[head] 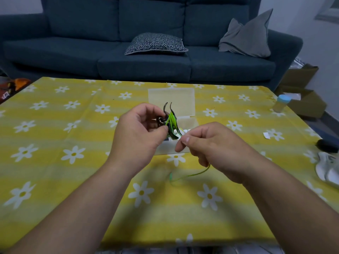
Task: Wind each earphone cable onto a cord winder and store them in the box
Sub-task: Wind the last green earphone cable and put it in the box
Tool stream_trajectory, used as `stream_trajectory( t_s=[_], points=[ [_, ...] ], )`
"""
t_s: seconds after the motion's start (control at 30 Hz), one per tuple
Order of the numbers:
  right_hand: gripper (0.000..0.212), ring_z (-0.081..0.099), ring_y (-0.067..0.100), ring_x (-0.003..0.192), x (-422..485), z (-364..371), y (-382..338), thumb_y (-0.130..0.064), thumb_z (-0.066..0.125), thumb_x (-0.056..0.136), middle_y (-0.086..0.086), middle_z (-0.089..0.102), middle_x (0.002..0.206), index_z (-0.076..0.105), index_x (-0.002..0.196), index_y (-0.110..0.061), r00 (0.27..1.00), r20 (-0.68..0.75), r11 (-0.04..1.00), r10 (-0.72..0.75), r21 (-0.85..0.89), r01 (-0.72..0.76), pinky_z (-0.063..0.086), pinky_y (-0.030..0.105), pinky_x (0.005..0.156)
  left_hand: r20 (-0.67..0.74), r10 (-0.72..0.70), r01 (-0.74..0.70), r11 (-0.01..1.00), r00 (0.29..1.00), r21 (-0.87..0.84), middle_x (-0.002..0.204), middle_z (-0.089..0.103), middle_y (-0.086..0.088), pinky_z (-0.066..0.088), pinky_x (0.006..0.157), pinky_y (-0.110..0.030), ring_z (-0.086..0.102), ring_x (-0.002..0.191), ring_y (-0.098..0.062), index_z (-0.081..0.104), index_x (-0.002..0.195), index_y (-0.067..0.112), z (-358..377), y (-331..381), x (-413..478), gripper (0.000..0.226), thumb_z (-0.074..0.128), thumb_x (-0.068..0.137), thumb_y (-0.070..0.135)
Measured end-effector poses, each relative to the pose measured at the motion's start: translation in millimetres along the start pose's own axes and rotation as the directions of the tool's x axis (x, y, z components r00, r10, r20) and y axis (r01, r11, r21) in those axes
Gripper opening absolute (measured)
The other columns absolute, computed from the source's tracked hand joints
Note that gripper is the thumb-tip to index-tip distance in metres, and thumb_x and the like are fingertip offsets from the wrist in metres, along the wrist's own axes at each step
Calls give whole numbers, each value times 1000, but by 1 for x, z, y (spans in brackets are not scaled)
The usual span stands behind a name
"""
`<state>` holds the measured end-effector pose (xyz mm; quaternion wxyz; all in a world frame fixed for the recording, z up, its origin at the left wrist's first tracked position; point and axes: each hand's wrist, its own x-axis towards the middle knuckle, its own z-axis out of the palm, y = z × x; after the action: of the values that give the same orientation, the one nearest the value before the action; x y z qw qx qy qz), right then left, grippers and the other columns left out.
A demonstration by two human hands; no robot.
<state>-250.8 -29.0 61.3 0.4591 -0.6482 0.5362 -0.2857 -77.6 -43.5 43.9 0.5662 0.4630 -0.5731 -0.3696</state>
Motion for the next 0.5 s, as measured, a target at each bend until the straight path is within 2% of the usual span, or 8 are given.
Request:
stream_trajectory(
  t_s=[0.13, 0.17, 0.23, 0.3, 0.4, 0.5],
  points=[
    [26, 41, -1, 43, -2, -3, -3, -22, 57, 97, -17, 45, 46, 76, 83, -12, 998, 51, 999, -24, -48, 26, 31, 18, 50, 22, 125, -127, 963, 992, 239, 88, 71, 6, 58, 76, -38, 69, 80, -14, 64, 88, 21, 4, -3, -5, 29, 70, 77, -4],
    [23, 40, 0, 43, -3, -3, -3, -22, 58, 96, -16, 45, 47, 76, 83, -13, 997, 63, 996, -39, -77, 44, 30, 18, 50, 36, 159, -162, 942, 987, 294, 87, 70, 8, 57, 75, -39, 68, 80, -13, 64, 88, 24, 5, -3, -6, 29, 70, 76, -2],
    [20, 33, 8, 48, -3, -4, -5, -24, 63, 92, -8, 39, 51, 76, 82, -15, 994, 71, 991, -80, -103, 87, 27, 27, 52, 77, 206, -219, 892, 976, 396, 84, 69, 10, 55, 72, -37, 66, 78, -11, 65, 87, 24, 7, -3, -8, 27, 71, 74, 2],
    [19, 29, 14, 51, -3, -8, -6, -26, 64, 88, -1, 37, 54, 76, 79, -13, 992, 37, 991, -120, -59, 122, 23, 32, 52, 130, 213, -249, 846, 968, 471, 81, 67, 11, 52, 70, -35, 63, 76, -9, 66, 87, 24, 9, -3, -9, 27, 73, 73, 2],
    [25, 34, 6, 46, 1, -19, -6, -16, 62, 92, -11, 43, 48, 73, 71, -10, 981, -134, 990, -142, -1, 143, 27, 24, 50, 190, 152, -225, 857, 970, 463, 79, 67, 11, 53, 70, -35, 63, 74, -9, 67, 85, 27, 11, -3, -10, 30, 71, 72, 0],
    [27, 29, 10, 49, 7, -26, 0, -19, 62, 93, -8, 37, 48, 72, 69, -11, 941, -304, 988, -148, -10, 152, 25, 28, 52, 223, 70, -140, 939, 972, 315, 81, 71, 8, 56, 74, -39, 67, 77, -13, 67, 84, 24, 11, -1, -10, 32, 69, 72, -5]
  ],
)
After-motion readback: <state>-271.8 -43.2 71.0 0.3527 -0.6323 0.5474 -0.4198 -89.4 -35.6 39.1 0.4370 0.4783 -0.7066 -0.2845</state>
